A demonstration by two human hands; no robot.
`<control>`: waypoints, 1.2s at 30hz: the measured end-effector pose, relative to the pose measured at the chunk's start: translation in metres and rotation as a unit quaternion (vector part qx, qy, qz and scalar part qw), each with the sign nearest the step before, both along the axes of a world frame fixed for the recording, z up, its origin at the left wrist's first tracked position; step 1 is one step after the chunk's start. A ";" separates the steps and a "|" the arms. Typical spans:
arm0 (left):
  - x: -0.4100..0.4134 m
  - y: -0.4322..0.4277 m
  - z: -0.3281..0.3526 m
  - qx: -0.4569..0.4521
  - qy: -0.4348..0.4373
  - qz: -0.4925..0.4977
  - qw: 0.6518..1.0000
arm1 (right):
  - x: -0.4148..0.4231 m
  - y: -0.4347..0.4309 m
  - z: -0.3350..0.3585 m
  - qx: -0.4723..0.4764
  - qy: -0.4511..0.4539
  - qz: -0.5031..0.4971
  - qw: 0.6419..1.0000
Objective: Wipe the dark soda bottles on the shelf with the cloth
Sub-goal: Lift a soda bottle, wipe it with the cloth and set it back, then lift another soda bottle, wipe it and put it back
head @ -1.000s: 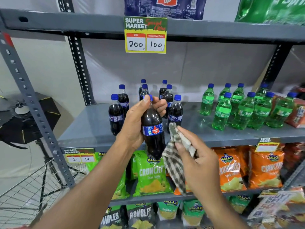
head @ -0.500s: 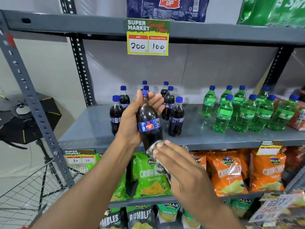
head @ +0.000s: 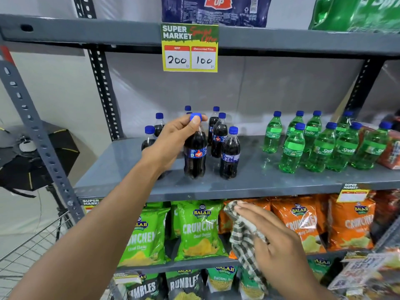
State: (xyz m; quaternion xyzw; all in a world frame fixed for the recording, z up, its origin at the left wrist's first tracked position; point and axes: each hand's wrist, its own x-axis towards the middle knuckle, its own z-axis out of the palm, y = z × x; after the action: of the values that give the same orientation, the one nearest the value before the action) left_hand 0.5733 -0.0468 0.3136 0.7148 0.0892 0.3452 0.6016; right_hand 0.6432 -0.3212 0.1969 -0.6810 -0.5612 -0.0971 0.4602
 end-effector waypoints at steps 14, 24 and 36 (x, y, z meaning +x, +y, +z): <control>0.021 0.021 -0.037 -0.023 0.032 0.116 0.992 | 0.020 -0.014 -0.013 0.011 0.043 -0.056 0.997; 0.018 0.012 -0.028 0.109 0.016 0.167 0.980 | 0.023 -0.010 -0.004 0.018 0.030 -0.051 0.998; 0.072 -0.052 -0.018 0.278 -0.007 0.189 0.942 | 0.047 -0.002 0.020 0.023 0.014 -0.052 0.998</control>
State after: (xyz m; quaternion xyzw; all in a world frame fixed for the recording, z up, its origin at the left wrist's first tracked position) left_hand 0.6451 -0.0987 0.2960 0.8212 0.1191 0.4687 0.3030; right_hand 0.6899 -0.3229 0.2166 -0.6996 -0.5164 -0.1238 0.4781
